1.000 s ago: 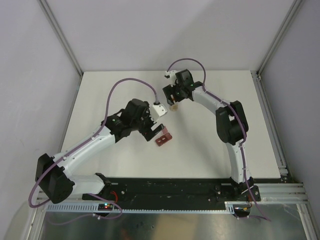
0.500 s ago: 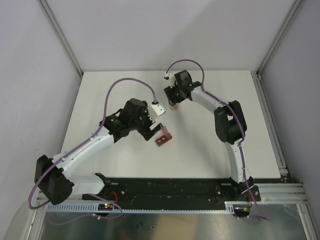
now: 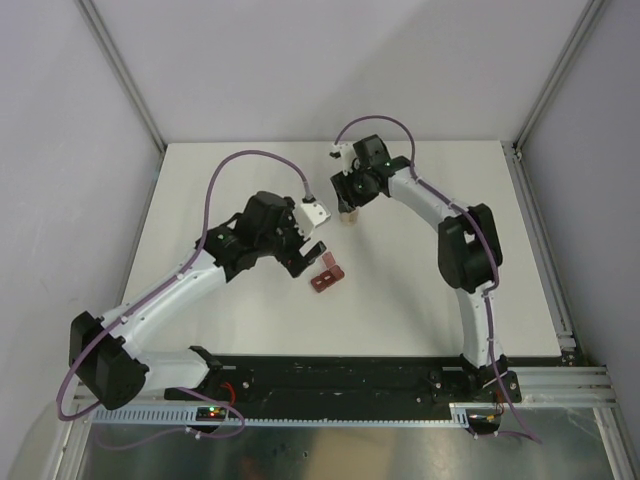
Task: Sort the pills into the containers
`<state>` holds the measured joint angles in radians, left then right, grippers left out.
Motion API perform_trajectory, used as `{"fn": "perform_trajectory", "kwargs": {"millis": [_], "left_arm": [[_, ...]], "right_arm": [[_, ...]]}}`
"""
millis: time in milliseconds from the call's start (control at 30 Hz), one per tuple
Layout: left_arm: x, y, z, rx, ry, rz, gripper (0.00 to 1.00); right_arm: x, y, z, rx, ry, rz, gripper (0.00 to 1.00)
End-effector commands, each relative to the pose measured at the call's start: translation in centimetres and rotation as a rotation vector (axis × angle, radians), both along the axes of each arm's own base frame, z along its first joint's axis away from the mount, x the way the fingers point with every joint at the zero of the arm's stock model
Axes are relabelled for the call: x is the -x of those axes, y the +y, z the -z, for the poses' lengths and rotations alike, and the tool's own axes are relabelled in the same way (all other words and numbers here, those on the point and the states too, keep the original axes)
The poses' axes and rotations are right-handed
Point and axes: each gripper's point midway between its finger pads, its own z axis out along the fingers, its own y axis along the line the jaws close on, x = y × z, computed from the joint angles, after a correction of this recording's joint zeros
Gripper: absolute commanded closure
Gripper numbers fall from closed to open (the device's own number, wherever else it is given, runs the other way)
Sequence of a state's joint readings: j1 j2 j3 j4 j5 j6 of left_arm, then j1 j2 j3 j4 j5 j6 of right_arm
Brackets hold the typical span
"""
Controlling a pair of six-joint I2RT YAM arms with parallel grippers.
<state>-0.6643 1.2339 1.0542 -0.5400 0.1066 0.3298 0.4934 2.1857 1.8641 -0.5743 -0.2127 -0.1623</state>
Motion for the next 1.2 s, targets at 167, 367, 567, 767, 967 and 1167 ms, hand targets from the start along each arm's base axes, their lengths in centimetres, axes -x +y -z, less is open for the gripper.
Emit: {"fn": "perform_trajectory", "kwargs": {"millis": [167, 367, 567, 767, 967, 1167], "left_arm": [[-1.4, -3.6, -9.4, 0.255, -0.091, 0.022, 0.00], [-2.4, -4.9, -12.6, 0.338, -0.131, 0.018, 0.00], [-2.4, -5.8, -14.7, 0.392, -0.170, 0.059, 0.00], [-2.0, -6.7, -15.3, 0.420, -0.173, 0.098, 0.00], [-1.0, -7.9, -14.8, 0.425, -0.153, 0.158, 0.01], [-0.5, -8.9, -14.6, 0.436, -0.141, 0.191, 0.07]], "right_arm": [[8.2, 1.2, -16.2, -0.277, -0.084, -0.244, 0.93], [13.0, 1.2, -21.8, -0.408, -0.104, -0.355, 1.00], [16.8, 1.1, -25.6, -0.527, -0.108, -0.432, 1.00], [18.5, 0.9, -27.1, -0.597, -0.110, -0.454, 1.00], [18.6, 0.3, -28.1, -0.670, -0.084, -0.451, 1.00], [19.0, 0.1, -28.4, -0.708, -0.066, -0.455, 1.00]]}}
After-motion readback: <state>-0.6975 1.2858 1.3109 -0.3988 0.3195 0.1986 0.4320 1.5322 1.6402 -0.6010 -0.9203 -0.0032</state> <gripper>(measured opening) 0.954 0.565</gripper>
